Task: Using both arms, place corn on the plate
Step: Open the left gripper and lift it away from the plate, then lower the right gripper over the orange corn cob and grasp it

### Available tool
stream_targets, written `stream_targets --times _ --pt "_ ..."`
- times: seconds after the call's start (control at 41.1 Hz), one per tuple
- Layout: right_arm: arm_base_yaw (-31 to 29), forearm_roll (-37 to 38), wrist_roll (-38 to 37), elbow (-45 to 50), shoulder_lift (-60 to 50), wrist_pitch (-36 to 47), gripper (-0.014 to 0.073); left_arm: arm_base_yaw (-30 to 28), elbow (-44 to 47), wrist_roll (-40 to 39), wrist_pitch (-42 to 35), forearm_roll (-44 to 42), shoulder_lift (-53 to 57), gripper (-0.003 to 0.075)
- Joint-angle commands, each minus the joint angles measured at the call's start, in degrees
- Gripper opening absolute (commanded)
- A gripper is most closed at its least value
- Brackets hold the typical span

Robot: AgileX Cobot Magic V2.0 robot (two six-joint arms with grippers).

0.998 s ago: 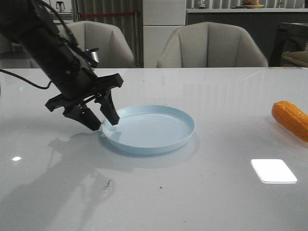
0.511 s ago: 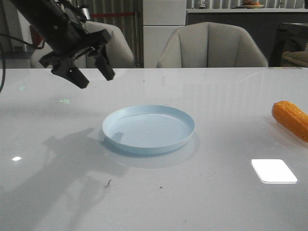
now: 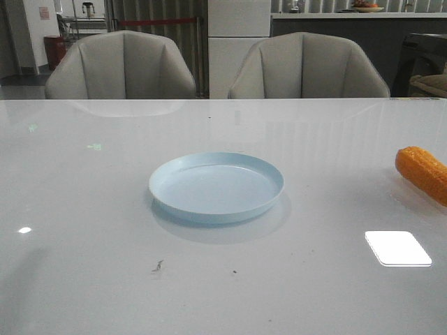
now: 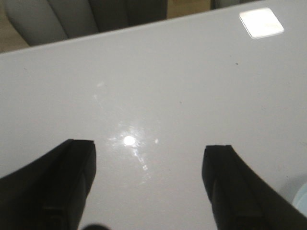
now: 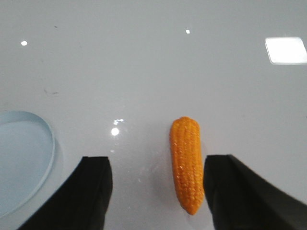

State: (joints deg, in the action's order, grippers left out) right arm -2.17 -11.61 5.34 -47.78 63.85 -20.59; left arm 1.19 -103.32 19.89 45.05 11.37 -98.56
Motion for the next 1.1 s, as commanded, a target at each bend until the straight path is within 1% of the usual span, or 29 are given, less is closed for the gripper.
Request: stream_targets --times 0.0,0.122,0.268,0.365,0.487,0.633,0.73,0.876,1.071 --pt "-3.0 0.9 0.1 -7.1 3.7 -3.0 0.0499 -1.6 4.4 -0.1 -8.9 0.2 7.7 0.0527" --pt "-3.4 3.8 1.5 -16.1 10.8 -9.0 0.0499 -3.5 18.5 -0.1 -19.7 1.4 16.0 0.0527" --pt "-3.4 3.9 2.3 -25.3 18.8 -15.2 0.0499 -3.8 35.5 -0.1 -30.0 1.4 24.6 0.0527" --pt "-3.4 3.9 2.5 -30.0 23.5 -17.4 0.0499 -3.8 45.5 -0.1 -33.2 1.6 29.7 0.0527" --pt "-3.4 3.9 2.5 -34.7 29.2 -21.2 0.0501 -3.8 54.8 -0.1 -35.1 2.0 34.9 0.0527" --pt "-3.4 3.9 2.6 -38.9 35.8 -28.1 0.0501 -3.8 61.1 -0.1 -35.9 3.6 39.2 0.0527" --pt "-3.4 3.9 3.0 -40.6 39.9 -30.6 0.0501 -3.8 62.9 -0.1 -36.0 3.9 40.7 0.0527" --pt "-3.4 3.9 3.4 -40.9 44.2 -30.5 0.0501 -3.8 63.2 -0.1 -36.3 4.0 41.4 0.0527" --pt "-3.4 3.9 3.4 -40.9 47.2 -29.9 0.0501 -3.8 63.2 -0.1 -38.0 4.0 41.4 0.0527"
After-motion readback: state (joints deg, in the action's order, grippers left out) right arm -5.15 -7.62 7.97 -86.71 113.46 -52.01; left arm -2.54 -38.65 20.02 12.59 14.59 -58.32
